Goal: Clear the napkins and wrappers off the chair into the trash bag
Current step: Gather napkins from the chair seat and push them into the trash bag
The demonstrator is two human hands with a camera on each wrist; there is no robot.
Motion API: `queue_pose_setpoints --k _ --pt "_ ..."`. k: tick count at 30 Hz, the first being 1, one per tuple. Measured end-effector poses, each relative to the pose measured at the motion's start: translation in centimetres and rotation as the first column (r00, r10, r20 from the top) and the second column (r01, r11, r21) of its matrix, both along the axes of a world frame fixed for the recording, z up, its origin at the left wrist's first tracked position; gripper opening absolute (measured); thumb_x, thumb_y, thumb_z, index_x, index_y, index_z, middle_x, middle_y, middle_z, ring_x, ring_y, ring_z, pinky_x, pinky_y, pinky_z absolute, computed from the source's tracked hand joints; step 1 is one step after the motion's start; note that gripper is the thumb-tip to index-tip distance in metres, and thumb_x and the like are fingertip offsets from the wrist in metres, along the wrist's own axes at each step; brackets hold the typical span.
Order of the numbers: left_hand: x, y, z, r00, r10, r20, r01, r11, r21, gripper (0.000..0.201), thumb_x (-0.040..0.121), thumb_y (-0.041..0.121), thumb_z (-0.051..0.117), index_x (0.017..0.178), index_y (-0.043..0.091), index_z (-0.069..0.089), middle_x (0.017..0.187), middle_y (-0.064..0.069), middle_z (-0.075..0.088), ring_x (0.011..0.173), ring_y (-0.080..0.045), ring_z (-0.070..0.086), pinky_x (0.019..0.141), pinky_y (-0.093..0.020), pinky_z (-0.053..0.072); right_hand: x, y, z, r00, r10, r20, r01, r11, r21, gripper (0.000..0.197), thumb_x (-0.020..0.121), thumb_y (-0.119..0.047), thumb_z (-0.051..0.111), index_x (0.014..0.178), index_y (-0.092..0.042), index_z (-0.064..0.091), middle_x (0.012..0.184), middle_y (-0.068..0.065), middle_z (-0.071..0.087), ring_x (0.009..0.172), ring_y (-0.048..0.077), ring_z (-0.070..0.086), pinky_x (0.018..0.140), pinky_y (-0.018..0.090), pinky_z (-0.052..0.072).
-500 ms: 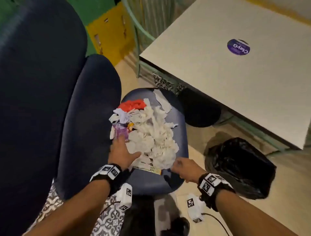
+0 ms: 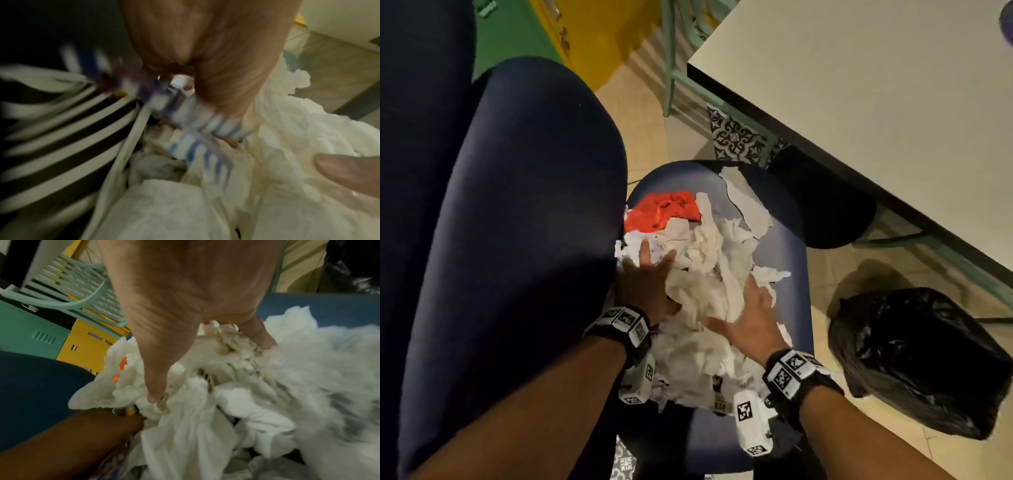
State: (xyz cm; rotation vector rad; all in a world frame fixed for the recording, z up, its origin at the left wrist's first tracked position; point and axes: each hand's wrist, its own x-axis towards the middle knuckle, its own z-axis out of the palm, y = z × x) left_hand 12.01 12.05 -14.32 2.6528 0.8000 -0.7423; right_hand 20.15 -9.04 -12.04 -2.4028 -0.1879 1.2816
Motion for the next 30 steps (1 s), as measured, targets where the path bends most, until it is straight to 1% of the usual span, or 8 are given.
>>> queue_pose_setpoints --k 2,4,9,14,17,22,27,30 --pt "-0.2 -0.8 -0.7 0.998 0.063 0.022 -0.062 0.996 -0.057 0.098 0.069 0.051 0.078 0.148 0.041 0.022 0.164 -0.02 0.016 0.136 -0.055 0.04 0.112 -0.063 0.036 -0.2 1.8 -1.3 0.999 0.047 0.003 -0.047 0.997 -0.065 0.141 0.064 -0.073 0.081 0.161 -0.034 -0.014 0.171 0.01 -0.008 0.155 0.042 0.008 0.117 0.056 0.032" --pt "-0.8 -1.6 -1.4 0.971 0.166 0.174 -0.15 0.983 -0.103 0.081 0.08 0.038 0.076 0.14 0.035 0.021 0.156 -0.025 0.035 0.126 -0.059 0.048 0.109 -0.066 0.038 -0.6 3.0 -2.4 0.989 0.113 0.096 -0.099 0.986 -0.137 0.135 0.067 -0.066 0.083 0.161 -0.03 -0.006 0.166 0.016 0.008 0.145 0.047 0.023 0.102 0.054 0.046" --pt "-2.5 -1.7 0.4 0.928 0.336 0.16 -0.306 0.934 -0.187 0.061 0.077 0.048 0.072 0.131 0.029 0.052 0.143 -0.007 0.04 0.121 -0.04 0.054 0.091 -0.052 0.055 -1.5 3.7 -3.3 0.923 0.222 0.313 -0.171 0.968 -0.183 0.085 0.079 -0.046 0.08 0.146 -0.026 0.031 0.131 0.012 0.037 0.117 0.037 0.042 0.067 0.042 0.049" --pt "-4.5 -0.8 4.3 0.843 0.498 0.205 -0.427 0.85 -0.31 0.064 0.079 0.033 0.076 0.138 0.032 0.051 0.141 -0.003 0.053 0.129 -0.031 0.055 0.103 -0.051 0.051 -0.6 3.9 -3.7 0.947 0.145 0.287 -0.116 0.986 -0.117 0.052 0.08 -0.022 0.078 0.121 -0.026 0.046 0.119 0.009 0.043 0.111 0.037 0.049 0.065 0.039 0.043" --pt "-4.7 0.9 6.8 0.81 0.561 0.171 -0.489 0.807 -0.331 0.088 0.081 0.032 0.073 0.152 0.049 0.024 0.142 0.003 0.059 0.126 -0.028 0.061 0.1 -0.049 0.053 0.3 3.6 -4.0 0.96 0.076 0.269 -0.06 0.996 -0.066 0.051 0.08 -0.004 0.063 0.122 -0.029 0.051 0.118 0.007 0.047 0.106 0.037 0.054 0.074 0.04 0.05" --pt "0.9 4.9 5.9 0.95 0.305 0.067 -0.294 0.945 -0.143 0.122 0.081 0.024 0.076 0.158 0.038 -0.017 0.14 -0.017 0.049 0.114 -0.044 0.063 0.09 -0.053 0.054 0.4 3.4 -3.6 0.949 0.1 0.297 -0.109 0.994 0.013 0.059 0.076 0.009 0.055 0.123 -0.027 0.054 0.114 0.003 0.047 0.1 0.032 0.056 0.071 0.038 0.054" --pt "6.0 7.0 1.3 0.999 0.031 0.017 -0.03 0.995 -0.099 0.107 0.087 0.008 0.062 0.159 0.041 -0.011 0.161 -0.02 0.021 0.122 -0.047 0.06 0.094 -0.053 0.053 -0.1 2.8 -3.0 0.928 0.154 0.34 -0.179 0.983 0.044 0.057 0.075 0.011 0.053 0.121 -0.023 0.053 0.107 0.0 0.042 0.098 0.028 0.052 0.063 0.035 0.046" --pt "7.1 7.0 -0.1 0.996 -0.053 -0.076 0.046 0.995 -0.091 0.1 0.084 0.019 0.07 0.157 0.045 0.007 0.159 -0.019 0.027 0.127 -0.045 0.056 0.096 -0.052 0.053 -0.1 2.8 -2.4 0.927 0.23 0.295 -0.255 0.966 0.05 0.046 0.082 -0.005 0.066 0.122 -0.022 0.048 0.112 0.001 0.04 0.106 0.029 0.05 0.069 0.04 0.05"
